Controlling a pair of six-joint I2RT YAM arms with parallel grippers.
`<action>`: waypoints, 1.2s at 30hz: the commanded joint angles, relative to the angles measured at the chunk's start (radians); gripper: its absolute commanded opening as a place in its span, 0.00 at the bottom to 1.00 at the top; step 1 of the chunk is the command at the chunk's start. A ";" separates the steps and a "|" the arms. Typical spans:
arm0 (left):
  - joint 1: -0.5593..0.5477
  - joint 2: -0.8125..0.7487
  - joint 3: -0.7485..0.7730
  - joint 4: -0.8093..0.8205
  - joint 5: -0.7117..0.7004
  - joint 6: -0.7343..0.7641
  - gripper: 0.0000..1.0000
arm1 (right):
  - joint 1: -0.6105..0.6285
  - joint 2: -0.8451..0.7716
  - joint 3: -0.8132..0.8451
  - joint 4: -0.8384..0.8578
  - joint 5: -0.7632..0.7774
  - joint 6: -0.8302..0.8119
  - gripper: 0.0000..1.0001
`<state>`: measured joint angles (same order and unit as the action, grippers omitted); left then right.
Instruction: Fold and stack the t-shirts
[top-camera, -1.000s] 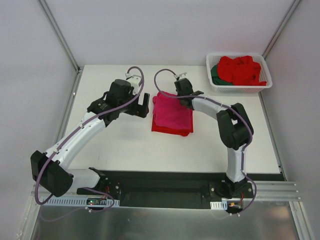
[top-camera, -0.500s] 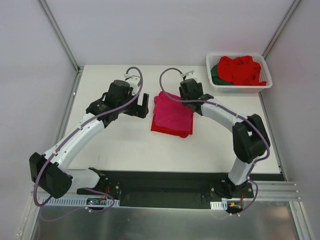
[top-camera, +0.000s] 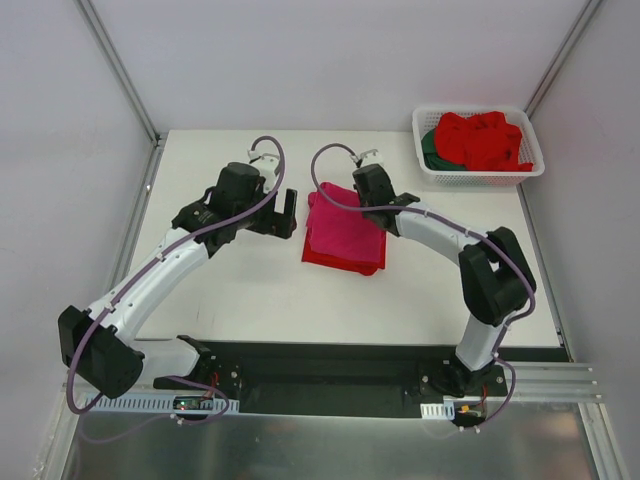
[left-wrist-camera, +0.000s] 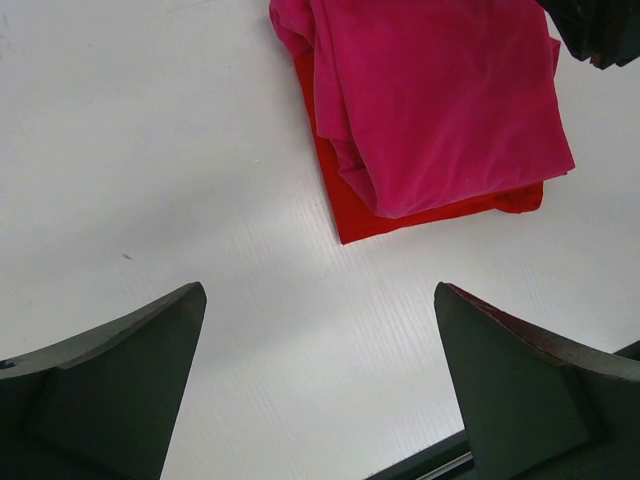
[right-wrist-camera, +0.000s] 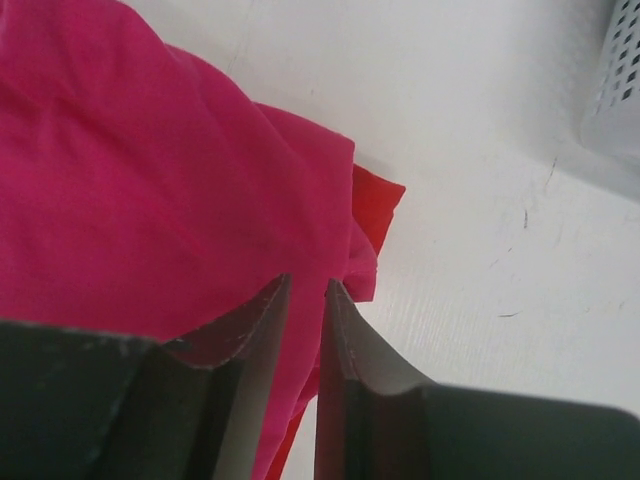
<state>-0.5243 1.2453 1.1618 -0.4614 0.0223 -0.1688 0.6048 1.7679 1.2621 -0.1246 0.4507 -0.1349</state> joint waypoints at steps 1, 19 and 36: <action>-0.009 -0.033 -0.017 0.004 0.004 -0.009 0.99 | 0.001 0.044 0.048 0.008 -0.015 -0.002 0.25; -0.011 -0.012 -0.016 -0.002 -0.015 0.002 0.99 | -0.034 0.148 0.169 -0.119 0.020 -0.015 0.26; -0.011 -0.007 -0.014 -0.005 -0.004 0.003 0.99 | -0.046 0.054 0.115 -0.124 0.006 0.001 0.26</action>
<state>-0.5247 1.2415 1.1454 -0.4641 0.0208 -0.1684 0.5545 1.9179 1.3888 -0.2665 0.4374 -0.1417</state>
